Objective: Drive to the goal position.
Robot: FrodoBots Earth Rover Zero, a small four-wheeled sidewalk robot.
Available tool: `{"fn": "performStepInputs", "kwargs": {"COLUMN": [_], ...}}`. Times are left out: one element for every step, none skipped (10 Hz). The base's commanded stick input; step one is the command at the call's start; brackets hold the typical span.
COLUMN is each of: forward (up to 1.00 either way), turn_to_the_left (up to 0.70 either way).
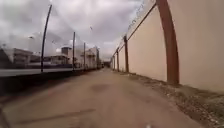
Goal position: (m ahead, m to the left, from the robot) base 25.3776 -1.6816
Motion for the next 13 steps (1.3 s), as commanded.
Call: {"fn": "performStepInputs", "kwargs": {"forward": [0.7,0.7,0.7,0.7,0.7,0.7,0.7,0.7,0.7,0.7,0.7,0.7,0.7], "turn_to_the_left": [0.35,0.35,0.21,0.06,0.01,0.0,0.0,0.0,0.0,0.0,0.0,0.0,0.0]}}
